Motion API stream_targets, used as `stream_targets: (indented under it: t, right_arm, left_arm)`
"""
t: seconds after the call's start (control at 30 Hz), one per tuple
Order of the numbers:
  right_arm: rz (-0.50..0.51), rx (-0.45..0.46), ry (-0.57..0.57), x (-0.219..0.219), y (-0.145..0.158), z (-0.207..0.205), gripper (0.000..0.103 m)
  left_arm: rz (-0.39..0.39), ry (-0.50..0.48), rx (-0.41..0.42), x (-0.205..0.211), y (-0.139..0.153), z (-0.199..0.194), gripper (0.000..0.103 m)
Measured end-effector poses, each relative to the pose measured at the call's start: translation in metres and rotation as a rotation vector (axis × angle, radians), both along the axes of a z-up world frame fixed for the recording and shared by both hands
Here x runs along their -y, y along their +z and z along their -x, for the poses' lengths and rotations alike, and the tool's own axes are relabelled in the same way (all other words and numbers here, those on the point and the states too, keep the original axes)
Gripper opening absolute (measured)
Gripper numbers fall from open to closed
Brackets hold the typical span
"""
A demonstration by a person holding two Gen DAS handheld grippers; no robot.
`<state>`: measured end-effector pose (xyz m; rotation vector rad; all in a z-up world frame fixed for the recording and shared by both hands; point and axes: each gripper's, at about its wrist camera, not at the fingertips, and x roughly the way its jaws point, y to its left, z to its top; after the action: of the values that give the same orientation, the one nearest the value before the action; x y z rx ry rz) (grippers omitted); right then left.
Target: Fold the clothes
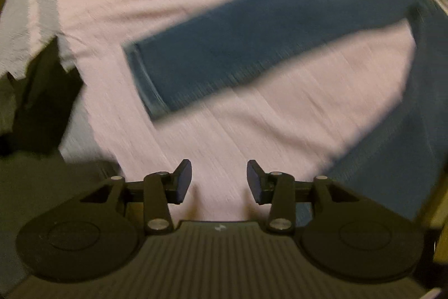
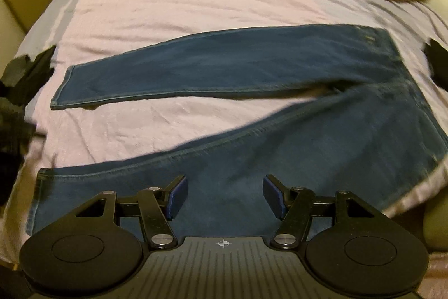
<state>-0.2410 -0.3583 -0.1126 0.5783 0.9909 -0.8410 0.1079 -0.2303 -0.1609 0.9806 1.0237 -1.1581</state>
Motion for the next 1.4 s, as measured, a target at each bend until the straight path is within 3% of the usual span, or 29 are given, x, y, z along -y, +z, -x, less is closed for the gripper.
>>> stream_targets:
  t: [0.17,0.3,0.43,0.57,0.8,1.07,1.4]
  right_arm:
    - [-0.002,0.043,-0.095,-0.027,0.000,0.059,0.063]
    - [-0.022,0.043,-0.139,-0.050,0.001,0.099,0.063]
    - [-0.018,-0.030,-0.151,-0.070,0.007,0.125,0.063]
    - [-0.017,0.023,-0.197,-0.084,0.014,0.152,0.063]
    - [-0.024,0.035,-0.233,-0.105,0.018,0.175,0.064]
    - [0.007,-0.030,-0.218,-0.111,0.034,0.179,0.064]
    - [0.084,-0.123,-0.175,-0.100,0.054,0.162,0.064]
  left_arm:
    - [-0.127,-0.106,0.080,-0.049,-0.024,0.049,0.039]
    - [-0.140,-0.198,0.196,-0.078,-0.015,0.082,0.038]
    - [-0.060,-0.196,0.201,-0.096,0.014,0.103,0.042]
    - [-0.023,-0.216,0.160,-0.109,0.020,0.127,0.044]
    - [-0.160,-0.171,0.090,-0.129,-0.018,0.136,0.042]
    - [-0.078,-0.137,0.064,-0.131,0.008,0.140,0.043]
    - [0.067,-0.134,0.060,-0.099,0.049,0.162,0.044]
